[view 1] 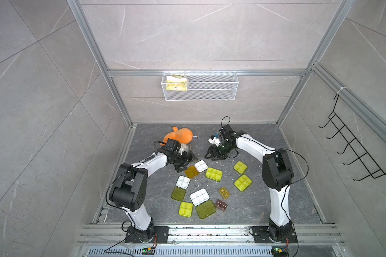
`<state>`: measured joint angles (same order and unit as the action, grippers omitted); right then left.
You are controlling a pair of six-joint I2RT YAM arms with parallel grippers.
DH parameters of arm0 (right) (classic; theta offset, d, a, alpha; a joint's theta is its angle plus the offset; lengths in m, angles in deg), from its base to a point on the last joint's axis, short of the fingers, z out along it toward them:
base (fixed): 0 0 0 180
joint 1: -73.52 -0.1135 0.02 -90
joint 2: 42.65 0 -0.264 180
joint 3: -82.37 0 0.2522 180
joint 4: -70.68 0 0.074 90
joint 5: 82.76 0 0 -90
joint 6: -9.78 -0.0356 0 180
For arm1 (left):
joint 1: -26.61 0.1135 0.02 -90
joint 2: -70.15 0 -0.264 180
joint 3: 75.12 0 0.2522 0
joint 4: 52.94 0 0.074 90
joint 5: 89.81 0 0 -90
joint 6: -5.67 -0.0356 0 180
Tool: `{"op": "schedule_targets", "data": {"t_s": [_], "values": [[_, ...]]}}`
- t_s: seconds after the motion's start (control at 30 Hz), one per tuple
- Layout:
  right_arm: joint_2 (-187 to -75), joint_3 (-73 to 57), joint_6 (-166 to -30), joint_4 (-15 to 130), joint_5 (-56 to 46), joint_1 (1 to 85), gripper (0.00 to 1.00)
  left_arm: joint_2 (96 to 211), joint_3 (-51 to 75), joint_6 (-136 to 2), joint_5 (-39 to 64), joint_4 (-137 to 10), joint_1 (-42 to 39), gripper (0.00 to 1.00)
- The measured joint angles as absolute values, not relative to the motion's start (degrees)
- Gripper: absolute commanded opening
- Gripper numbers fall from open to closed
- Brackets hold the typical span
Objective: Close pillboxes
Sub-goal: Close the lid on the pillbox.
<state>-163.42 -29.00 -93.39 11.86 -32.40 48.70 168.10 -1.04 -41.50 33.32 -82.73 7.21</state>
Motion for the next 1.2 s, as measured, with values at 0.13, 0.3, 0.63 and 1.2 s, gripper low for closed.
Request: {"op": "schedule_targets", "data": {"t_s": [0.13,0.3,0.63,1.2], "values": [[-163.75,-29.3,-93.19,11.21,-32.09,48.46,0.62,168.72,-1.92,-42.13,34.02,-81.7,8.06,0.95],[-165.63,-30.46,-93.22,11.16,-31.66,47.78,0.6,171.76,-1.92,-43.6,35.04,-81.83,8.72,0.94],[-170.68,-34.72,-92.58,8.93,-31.11,46.12,0.56,172.08,-1.94,-45.7,35.31,-83.82,11.02,0.94],[-175.0,-38.66,-90.44,5.39,-28.69,46.1,0.48,172.08,-2.24,-47.27,36.44,-85.13,12.76,0.95]]}}
